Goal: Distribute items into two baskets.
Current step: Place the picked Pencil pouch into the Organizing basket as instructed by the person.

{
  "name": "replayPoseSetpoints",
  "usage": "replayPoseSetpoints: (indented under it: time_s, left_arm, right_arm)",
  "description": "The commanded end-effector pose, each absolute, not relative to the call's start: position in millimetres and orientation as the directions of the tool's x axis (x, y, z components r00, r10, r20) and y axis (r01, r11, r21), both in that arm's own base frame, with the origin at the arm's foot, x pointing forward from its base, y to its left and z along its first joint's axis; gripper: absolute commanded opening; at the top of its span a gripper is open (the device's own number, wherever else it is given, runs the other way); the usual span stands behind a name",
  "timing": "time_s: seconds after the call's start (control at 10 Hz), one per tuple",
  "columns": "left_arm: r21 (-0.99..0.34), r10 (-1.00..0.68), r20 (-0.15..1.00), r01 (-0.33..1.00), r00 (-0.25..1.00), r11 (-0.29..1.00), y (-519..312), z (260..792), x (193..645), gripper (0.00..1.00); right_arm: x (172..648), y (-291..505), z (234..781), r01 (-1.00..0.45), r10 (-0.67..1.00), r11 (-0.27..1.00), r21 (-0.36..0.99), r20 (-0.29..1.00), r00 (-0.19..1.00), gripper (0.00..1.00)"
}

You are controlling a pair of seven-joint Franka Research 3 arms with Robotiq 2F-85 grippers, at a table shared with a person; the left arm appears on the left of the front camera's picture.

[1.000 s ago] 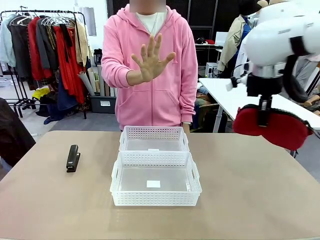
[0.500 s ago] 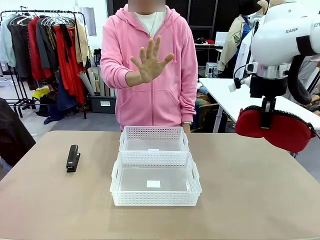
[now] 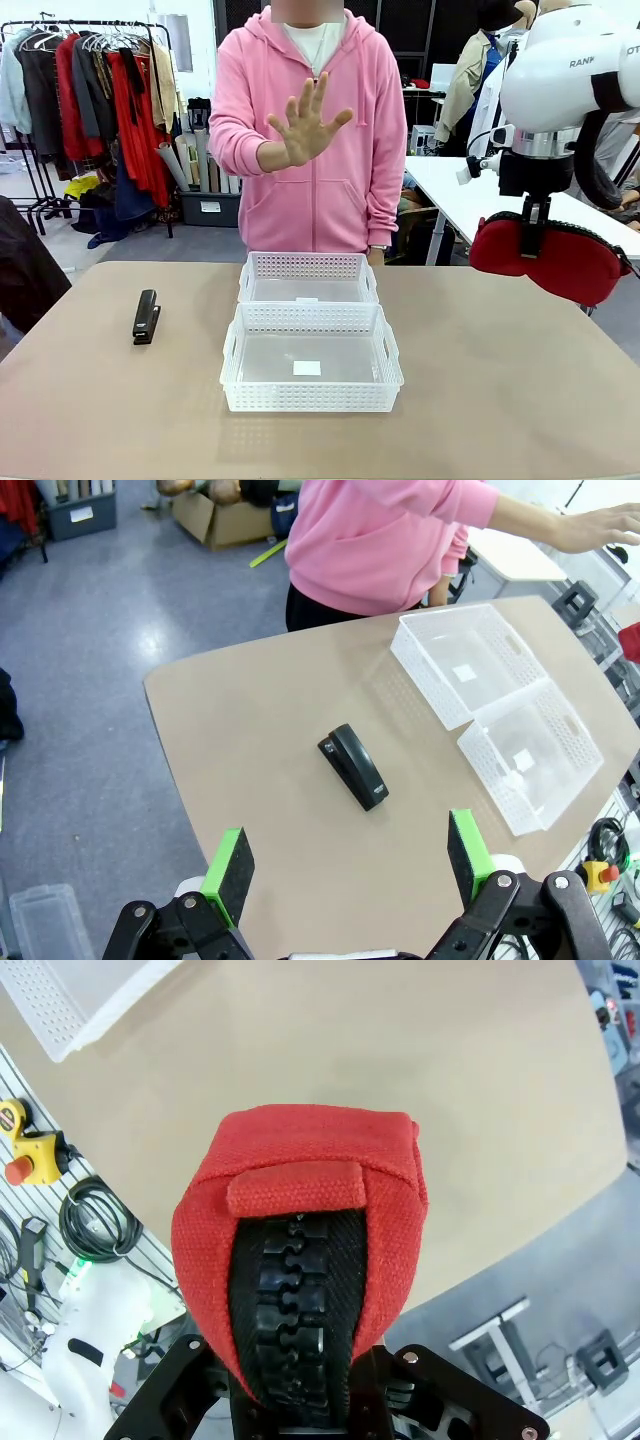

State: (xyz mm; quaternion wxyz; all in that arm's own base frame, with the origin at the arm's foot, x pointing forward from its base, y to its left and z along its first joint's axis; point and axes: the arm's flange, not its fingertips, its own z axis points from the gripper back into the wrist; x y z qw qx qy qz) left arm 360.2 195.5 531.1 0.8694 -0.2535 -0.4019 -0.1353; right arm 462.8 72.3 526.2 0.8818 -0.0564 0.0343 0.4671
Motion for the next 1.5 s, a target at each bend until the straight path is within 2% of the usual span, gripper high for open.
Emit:
replayPoseSetpoints:
  time_s: [0.0,1.4]
  left_arm:
    - [-0.329,-0.03,0.785,0.457,0.619,0.826,196.8,530.4,361.2,1.0]
    - [-0.329,-0.03,0.785,0.457,0.619,0.826,196.8,530.4,361.2,1.0]
  right_arm:
    - [465.5,72.3,530.6,-0.818,0.809,0.57,-0.085,-0.117,0.576,0.0]
    - [462.8,72.3,526.2,-0.827,0.82,0.558,-0.067,-0.113,0.562,0.0]
